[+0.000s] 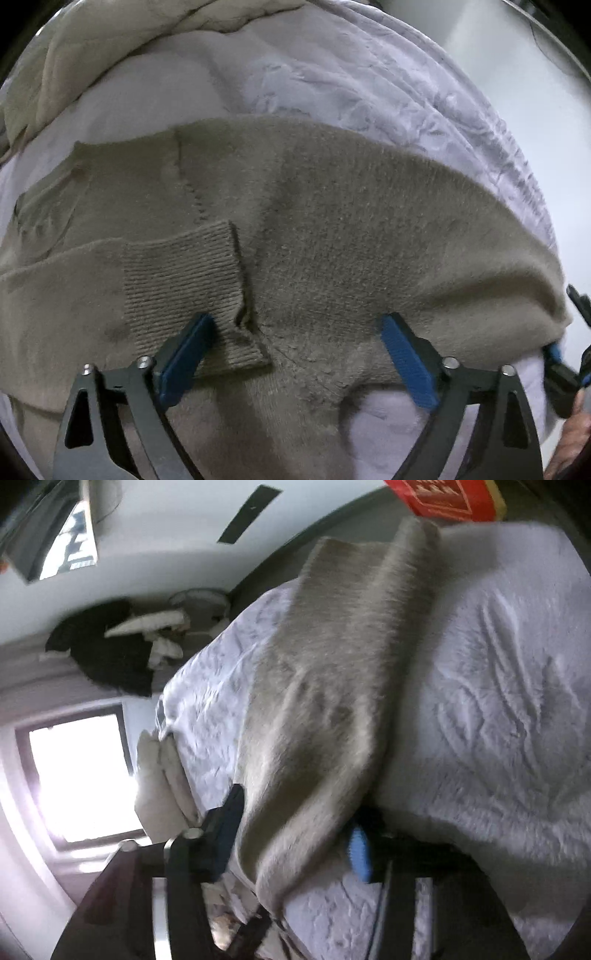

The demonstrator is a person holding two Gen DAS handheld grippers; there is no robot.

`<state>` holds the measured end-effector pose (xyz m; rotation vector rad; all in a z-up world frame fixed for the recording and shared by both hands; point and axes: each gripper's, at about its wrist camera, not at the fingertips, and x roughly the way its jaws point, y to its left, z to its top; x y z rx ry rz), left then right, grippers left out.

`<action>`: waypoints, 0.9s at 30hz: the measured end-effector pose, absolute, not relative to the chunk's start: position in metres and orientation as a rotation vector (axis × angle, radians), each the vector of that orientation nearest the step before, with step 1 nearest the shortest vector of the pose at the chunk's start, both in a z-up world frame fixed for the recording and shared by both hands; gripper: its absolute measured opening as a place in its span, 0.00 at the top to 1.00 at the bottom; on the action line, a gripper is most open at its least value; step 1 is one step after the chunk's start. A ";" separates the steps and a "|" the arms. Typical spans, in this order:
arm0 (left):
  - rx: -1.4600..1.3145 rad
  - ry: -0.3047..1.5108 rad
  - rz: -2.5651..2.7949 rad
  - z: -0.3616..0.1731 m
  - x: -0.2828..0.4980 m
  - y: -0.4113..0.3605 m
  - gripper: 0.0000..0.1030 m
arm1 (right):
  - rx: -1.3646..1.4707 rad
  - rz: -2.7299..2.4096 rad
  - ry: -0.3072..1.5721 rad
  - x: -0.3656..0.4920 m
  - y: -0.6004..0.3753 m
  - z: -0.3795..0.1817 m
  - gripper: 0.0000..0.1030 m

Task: Fold small clothes

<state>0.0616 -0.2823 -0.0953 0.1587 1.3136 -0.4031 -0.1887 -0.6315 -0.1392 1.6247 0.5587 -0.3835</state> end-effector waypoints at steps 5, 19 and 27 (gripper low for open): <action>0.159 1.315 -0.453 -0.093 0.063 -0.284 0.08 | 1.711 -0.232 0.406 -0.182 -0.622 -0.132 0.93; 0.044 1.224 -0.394 -0.038 0.058 -0.108 0.08 | 1.164 0.238 0.654 -0.018 -0.487 -0.010 0.92; -0.068 1.256 -0.119 -0.061 0.058 0.033 0.08 | 0.676 0.433 1.118 0.070 -0.276 -0.063 0.90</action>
